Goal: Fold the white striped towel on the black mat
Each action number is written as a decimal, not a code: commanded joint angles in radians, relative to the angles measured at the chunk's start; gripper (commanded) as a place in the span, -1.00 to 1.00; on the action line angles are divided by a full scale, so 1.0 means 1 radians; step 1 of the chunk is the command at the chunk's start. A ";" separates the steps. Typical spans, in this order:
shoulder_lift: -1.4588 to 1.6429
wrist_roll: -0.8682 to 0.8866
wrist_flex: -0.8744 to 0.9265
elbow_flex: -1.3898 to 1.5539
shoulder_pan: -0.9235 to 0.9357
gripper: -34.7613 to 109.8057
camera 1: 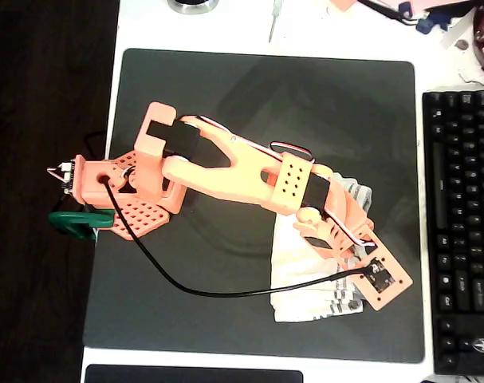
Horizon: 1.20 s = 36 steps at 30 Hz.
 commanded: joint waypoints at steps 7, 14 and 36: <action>0.313 -0.153 0.206 -0.009 0.052 -0.26; 0.431 -0.239 0.413 -0.095 0.046 -0.27; 0.005 -0.181 0.370 -0.213 -0.225 -0.43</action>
